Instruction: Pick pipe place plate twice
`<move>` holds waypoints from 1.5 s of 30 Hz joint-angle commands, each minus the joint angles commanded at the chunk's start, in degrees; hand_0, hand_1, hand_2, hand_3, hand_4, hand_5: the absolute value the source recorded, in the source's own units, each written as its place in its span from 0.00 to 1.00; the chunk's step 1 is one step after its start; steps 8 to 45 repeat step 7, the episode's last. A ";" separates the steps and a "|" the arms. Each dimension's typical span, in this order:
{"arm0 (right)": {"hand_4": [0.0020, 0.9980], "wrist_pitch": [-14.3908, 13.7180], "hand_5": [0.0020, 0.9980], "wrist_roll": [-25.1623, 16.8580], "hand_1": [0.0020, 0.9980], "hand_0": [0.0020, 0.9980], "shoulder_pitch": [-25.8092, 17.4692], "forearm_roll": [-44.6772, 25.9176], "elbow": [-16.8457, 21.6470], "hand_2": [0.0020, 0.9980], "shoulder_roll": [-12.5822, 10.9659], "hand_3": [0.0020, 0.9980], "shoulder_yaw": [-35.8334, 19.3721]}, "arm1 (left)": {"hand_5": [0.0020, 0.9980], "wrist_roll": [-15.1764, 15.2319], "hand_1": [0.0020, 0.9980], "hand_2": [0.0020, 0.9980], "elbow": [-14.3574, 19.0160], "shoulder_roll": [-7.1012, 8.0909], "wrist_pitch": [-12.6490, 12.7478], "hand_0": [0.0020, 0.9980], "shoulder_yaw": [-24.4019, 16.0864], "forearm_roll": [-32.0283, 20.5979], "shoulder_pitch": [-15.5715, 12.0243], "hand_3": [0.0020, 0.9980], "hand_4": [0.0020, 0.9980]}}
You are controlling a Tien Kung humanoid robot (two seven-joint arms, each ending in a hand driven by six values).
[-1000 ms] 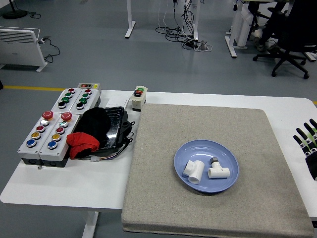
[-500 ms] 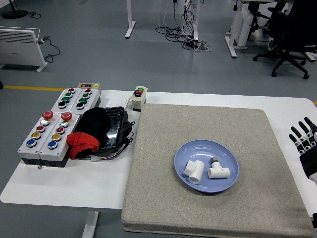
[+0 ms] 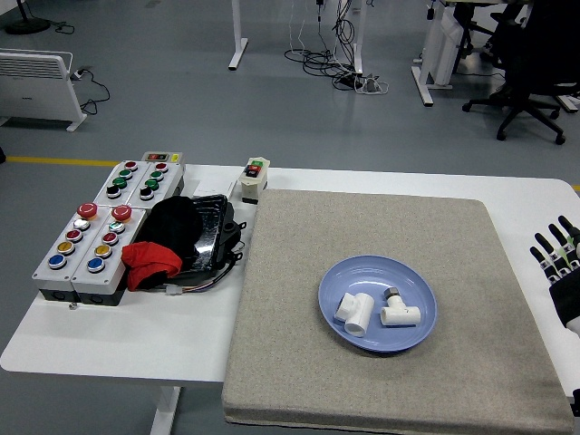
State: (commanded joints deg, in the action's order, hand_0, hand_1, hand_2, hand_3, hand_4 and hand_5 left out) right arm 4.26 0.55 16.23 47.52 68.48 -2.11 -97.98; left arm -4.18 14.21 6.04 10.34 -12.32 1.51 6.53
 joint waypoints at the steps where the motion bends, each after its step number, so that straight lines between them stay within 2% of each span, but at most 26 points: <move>1: 0.51 -0.01 0.85 0.01 0.89 0.97 0.00 0.00 0.00 0.96 0.00 0.91 -0.01 | 1.00 0.01 0.59 0.51 0.00 0.00 0.00 0.62 0.01 -0.02 0.01 0.59 0.27; 45: 0.51 -0.12 0.85 0.32 0.89 0.97 0.06 -0.04 -0.04 0.96 0.00 0.91 -0.16 | 1.00 -0.08 0.59 0.51 -0.01 -0.03 -0.02 0.62 -0.11 0.17 0.05 0.59 0.27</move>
